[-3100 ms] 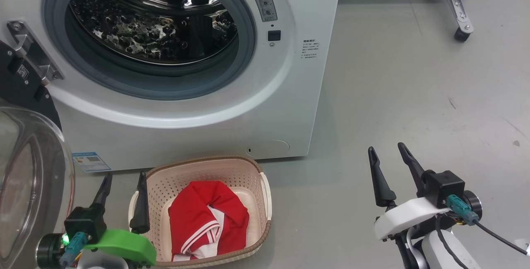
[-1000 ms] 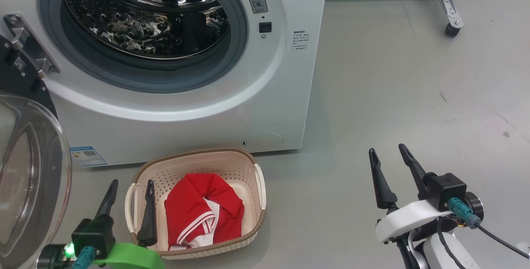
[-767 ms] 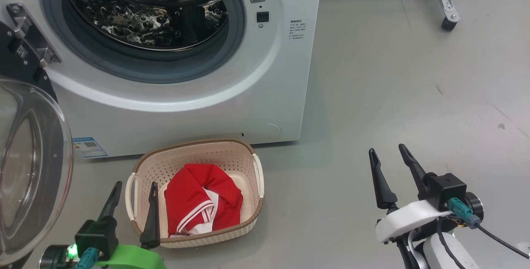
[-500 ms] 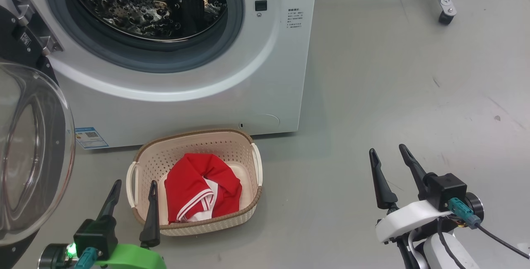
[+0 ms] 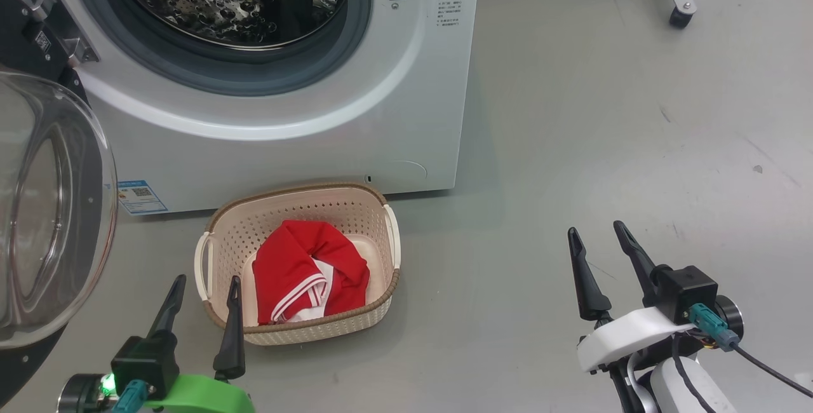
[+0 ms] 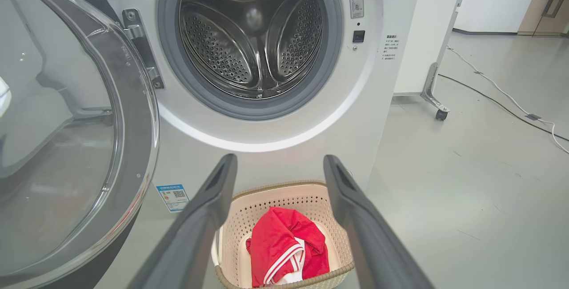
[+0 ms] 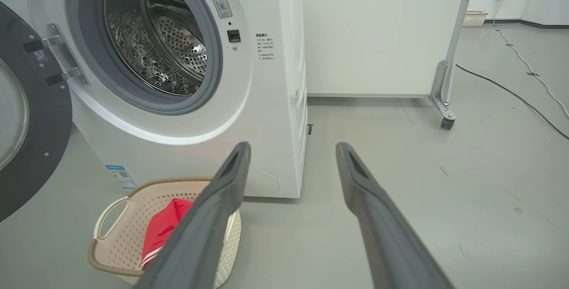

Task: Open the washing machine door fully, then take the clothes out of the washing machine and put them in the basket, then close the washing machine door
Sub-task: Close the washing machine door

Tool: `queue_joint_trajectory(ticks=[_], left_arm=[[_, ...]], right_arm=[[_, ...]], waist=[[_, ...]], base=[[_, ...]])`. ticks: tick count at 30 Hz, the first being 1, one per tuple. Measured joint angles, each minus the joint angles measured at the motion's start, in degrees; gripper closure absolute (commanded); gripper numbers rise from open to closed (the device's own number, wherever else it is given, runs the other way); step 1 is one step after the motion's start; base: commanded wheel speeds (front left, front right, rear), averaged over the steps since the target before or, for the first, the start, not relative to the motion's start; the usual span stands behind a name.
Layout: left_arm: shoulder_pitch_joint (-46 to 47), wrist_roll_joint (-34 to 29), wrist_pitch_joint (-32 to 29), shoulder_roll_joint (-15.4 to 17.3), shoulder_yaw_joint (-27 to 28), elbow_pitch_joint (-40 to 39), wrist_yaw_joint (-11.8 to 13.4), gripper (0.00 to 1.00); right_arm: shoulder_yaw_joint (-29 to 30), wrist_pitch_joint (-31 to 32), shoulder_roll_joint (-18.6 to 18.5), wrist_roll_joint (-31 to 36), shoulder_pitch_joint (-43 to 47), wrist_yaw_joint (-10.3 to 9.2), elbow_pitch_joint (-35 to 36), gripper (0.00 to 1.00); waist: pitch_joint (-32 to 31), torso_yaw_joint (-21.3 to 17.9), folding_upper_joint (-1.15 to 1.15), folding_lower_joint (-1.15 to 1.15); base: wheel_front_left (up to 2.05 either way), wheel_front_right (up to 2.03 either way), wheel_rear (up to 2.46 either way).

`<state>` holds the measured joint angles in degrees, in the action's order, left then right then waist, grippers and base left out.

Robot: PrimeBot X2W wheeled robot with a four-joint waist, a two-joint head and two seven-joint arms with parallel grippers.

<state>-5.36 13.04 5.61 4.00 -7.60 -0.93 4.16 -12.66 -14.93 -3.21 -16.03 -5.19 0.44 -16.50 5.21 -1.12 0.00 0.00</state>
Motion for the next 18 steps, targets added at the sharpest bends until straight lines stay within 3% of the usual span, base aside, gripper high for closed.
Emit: queue_joint_trajectory(ticks=[18], left_arm=[[-0.02,0.0,-0.09,0.1,0.02,-0.77,0.01,0.0]], right_arm=[[0.58,0.0,0.01,0.09,0.0,0.0,-0.01,0.0]], waist=[[-0.04,0.64,0.0,0.0]], base=[[-0.01,0.01,0.0]])
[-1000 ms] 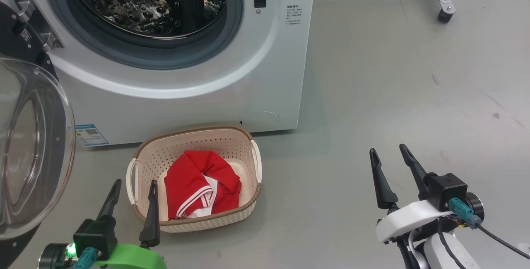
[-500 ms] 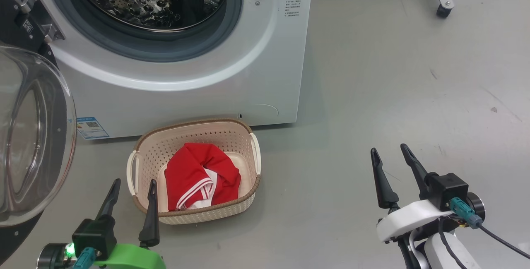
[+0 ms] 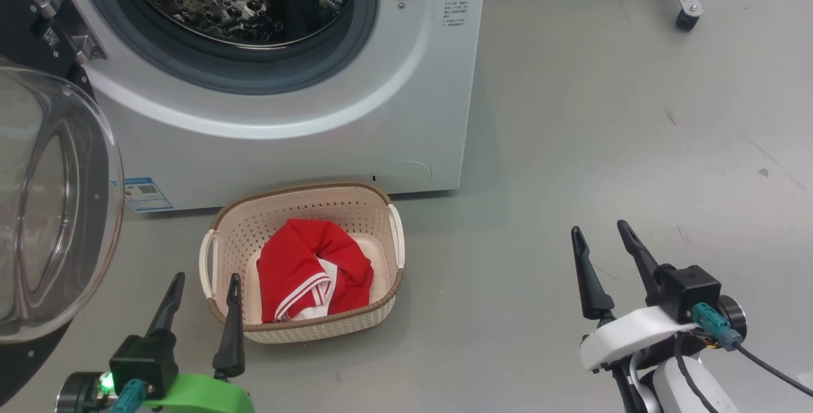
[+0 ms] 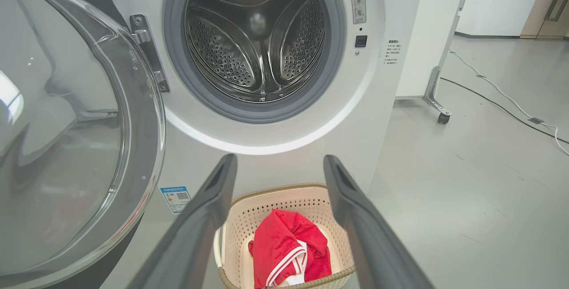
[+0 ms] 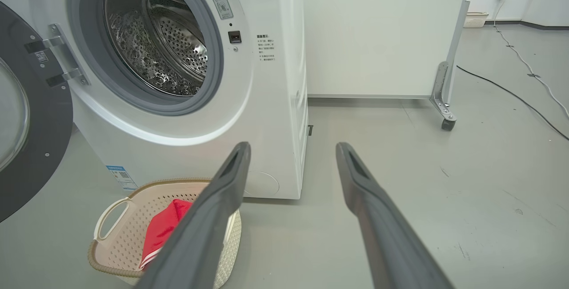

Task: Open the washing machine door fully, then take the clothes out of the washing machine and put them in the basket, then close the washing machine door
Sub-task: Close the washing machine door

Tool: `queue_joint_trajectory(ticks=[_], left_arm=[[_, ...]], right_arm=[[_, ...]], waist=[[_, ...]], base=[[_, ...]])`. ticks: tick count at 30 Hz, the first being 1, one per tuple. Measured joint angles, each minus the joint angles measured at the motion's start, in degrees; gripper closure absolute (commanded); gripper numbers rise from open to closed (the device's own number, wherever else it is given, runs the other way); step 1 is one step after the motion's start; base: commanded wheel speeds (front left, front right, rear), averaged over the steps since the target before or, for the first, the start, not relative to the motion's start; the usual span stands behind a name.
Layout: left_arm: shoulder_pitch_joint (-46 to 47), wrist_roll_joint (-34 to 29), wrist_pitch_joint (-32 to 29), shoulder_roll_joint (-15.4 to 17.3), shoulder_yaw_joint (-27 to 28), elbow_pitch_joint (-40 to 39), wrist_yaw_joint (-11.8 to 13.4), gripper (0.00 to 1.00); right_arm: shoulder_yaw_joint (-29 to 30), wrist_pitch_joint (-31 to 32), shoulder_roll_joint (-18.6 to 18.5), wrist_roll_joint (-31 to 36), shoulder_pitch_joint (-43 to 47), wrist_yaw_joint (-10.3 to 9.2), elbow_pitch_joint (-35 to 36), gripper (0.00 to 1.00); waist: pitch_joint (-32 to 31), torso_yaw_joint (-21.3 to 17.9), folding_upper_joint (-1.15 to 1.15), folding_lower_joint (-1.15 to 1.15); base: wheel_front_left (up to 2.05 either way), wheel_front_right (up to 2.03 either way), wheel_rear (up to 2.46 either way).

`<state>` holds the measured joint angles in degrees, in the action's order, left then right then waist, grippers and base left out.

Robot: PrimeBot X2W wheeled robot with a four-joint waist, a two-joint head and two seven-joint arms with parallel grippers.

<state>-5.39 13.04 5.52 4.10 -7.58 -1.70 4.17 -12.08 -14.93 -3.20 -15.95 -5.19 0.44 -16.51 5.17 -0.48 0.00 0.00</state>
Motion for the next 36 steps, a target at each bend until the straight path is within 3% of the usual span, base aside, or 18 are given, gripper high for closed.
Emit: queue_joint_trajectory(ticks=[16,36], left_arm=[[0.01,0.07,-0.34,-0.04,-1.44,0.26,0.0,0.0],[-0.01,0.08,0.62,-0.2,-0.42,0.79,0.64,0.0]], right_arm=[[2.04,0.0,-0.52,1.04,1.19,-0.03,0.11,0.0],[2.3,0.0,-0.83,1.16,2.3,0.09,0.34,0.0]], waist=[[-0.69,4.38,0.0,0.0],[-1.97,17.4,0.0,0.0]], base=[[0.0,0.0,0.0],[0.0,0.0,0.0]])
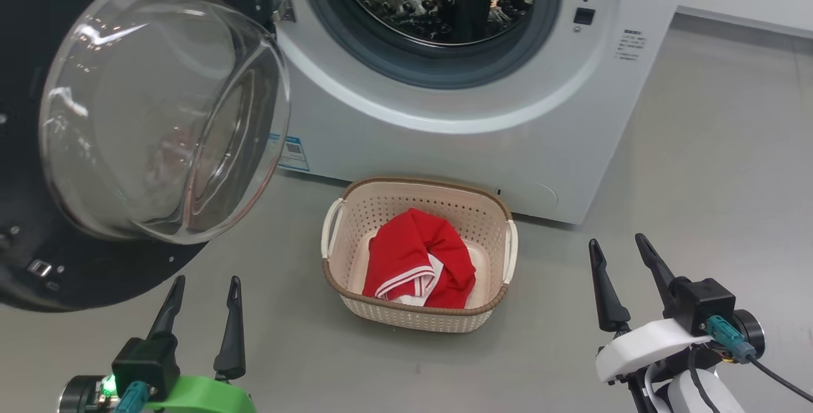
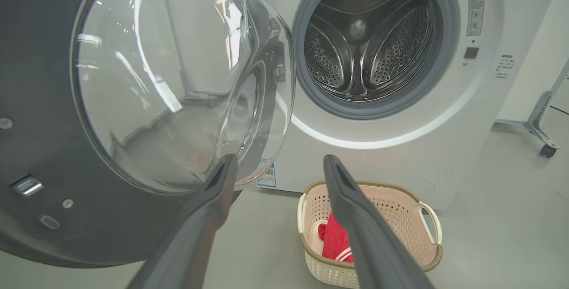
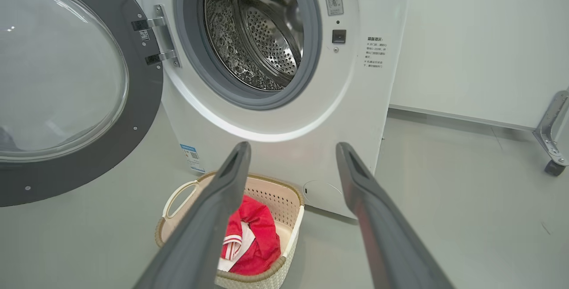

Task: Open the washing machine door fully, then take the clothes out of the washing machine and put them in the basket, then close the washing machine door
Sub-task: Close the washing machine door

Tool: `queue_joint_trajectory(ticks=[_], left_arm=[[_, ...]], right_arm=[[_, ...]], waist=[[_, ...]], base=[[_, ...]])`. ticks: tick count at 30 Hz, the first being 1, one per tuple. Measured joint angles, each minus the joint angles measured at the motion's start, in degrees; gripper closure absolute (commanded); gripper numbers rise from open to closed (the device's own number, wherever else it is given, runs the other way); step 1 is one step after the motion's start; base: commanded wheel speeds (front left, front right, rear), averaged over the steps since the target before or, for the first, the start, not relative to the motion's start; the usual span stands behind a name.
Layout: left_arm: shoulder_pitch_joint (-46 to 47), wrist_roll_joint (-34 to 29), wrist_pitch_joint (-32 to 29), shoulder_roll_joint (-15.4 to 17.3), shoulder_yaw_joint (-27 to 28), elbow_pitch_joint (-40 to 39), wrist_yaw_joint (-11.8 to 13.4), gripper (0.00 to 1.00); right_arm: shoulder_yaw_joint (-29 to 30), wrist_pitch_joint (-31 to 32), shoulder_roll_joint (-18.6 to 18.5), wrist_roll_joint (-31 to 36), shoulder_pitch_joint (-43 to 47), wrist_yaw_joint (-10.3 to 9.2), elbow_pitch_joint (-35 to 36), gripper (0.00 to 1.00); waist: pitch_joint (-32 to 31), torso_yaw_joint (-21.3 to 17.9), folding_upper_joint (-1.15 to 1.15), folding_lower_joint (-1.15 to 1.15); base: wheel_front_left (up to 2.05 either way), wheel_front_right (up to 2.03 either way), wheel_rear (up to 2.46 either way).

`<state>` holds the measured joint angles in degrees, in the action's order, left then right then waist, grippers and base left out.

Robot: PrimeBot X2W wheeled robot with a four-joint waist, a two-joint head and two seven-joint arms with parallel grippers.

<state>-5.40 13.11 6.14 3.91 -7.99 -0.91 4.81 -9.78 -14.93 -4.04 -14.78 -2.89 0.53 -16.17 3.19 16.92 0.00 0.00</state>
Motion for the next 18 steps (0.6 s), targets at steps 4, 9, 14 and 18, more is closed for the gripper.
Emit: queue_joint_trajectory(ticks=[4,9,14,18], left_arm=[[-0.13,0.16,0.07,-0.02,0.37,0.11,0.09,0.0],[-0.23,0.41,0.08,-0.04,0.54,0.11,0.46,0.0],[-0.83,0.43,0.08,-0.08,0.85,0.14,0.52,0.0],[-1.12,0.71,0.11,-0.11,1.23,0.1,0.52,0.0]], right_arm=[[-0.16,0.0,0.03,0.23,0.01,0.02,-0.01,0.0],[-0.55,0.0,0.13,0.24,0.02,0.41,-0.07,0.0],[-1.03,0.0,0.27,0.24,0.1,0.42,-0.25,0.0],[-1.45,0.0,0.36,0.24,0.12,0.43,-0.3,0.0]], waist=[[-0.2,3.63,0.0,0.0],[-0.44,6.94,0.0,0.0],[-0.77,9.68,0.0,0.0],[-0.96,11.33,0.0,0.0]], base=[[0.0,0.0,0.0],[0.0,0.0,0.0],[0.0,0.0,0.0],[0.0,0.0,0.0]])
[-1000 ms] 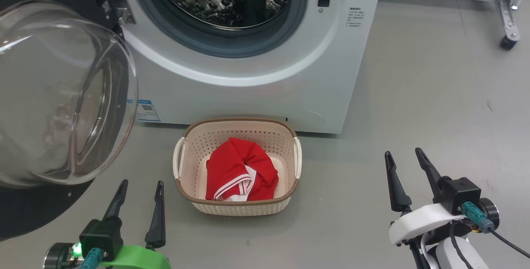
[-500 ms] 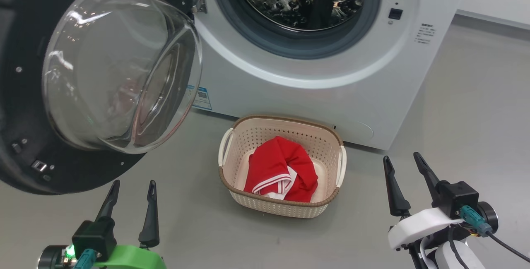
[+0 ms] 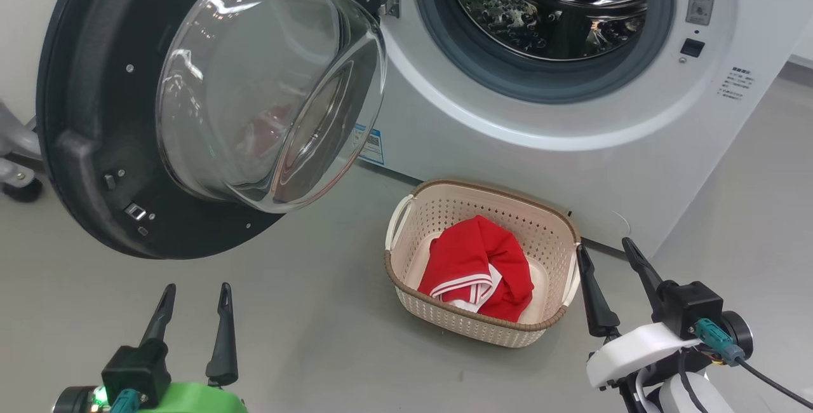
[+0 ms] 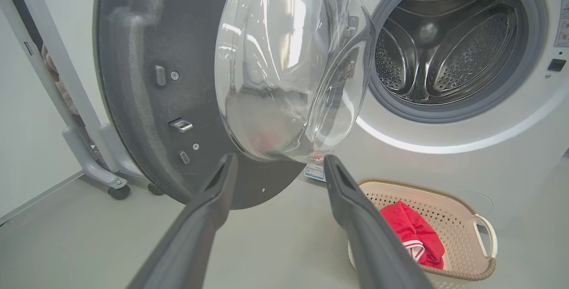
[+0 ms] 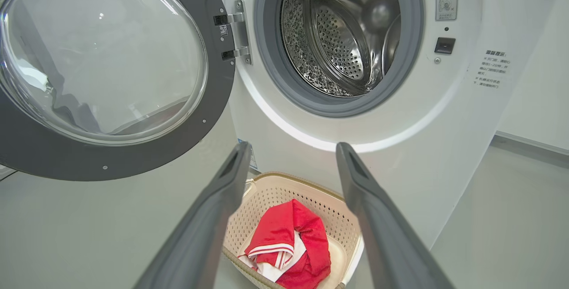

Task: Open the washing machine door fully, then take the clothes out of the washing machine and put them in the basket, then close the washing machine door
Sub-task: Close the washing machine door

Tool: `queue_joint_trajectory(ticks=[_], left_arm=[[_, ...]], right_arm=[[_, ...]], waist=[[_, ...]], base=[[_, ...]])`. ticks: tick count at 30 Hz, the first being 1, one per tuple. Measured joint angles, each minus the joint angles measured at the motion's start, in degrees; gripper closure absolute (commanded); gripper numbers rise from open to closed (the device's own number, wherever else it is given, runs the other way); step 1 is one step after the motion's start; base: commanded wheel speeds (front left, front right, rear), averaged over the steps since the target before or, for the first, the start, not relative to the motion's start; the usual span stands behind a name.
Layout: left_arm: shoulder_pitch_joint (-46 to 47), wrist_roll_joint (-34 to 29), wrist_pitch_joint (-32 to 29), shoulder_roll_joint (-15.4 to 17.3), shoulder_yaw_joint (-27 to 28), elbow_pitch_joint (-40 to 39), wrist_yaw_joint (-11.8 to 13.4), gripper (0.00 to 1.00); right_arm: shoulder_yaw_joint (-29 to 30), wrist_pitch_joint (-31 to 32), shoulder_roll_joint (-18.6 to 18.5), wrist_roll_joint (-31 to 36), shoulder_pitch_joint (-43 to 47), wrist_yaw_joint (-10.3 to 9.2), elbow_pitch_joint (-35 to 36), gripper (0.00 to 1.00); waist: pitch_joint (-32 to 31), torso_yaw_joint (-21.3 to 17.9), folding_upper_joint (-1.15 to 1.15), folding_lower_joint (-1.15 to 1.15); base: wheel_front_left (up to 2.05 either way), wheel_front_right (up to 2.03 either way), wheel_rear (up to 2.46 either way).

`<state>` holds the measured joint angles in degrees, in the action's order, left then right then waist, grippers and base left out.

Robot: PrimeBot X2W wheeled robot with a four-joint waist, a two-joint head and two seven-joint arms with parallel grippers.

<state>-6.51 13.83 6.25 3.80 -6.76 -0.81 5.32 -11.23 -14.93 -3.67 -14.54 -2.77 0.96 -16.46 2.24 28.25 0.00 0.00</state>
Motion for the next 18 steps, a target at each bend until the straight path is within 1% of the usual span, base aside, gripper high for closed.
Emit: queue_joint_trajectory(ticks=[5,18], left_arm=[[-0.35,0.63,0.4,0.01,1.04,-0.09,0.03,0.0],[-0.71,0.7,0.4,-0.01,1.03,-0.35,0.13,0.0]], right_arm=[[-0.58,0.0,0.13,0.0,-0.01,0.42,-0.46,0.0],[-0.73,0.0,0.13,-0.01,-0.01,0.43,-0.97,0.0]], waist=[[-0.02,0.99,0.0,0.0],[-0.18,1.45,0.0,0.0]], base=[[0.0,0.0,0.0],[0.0,0.0,0.0]])
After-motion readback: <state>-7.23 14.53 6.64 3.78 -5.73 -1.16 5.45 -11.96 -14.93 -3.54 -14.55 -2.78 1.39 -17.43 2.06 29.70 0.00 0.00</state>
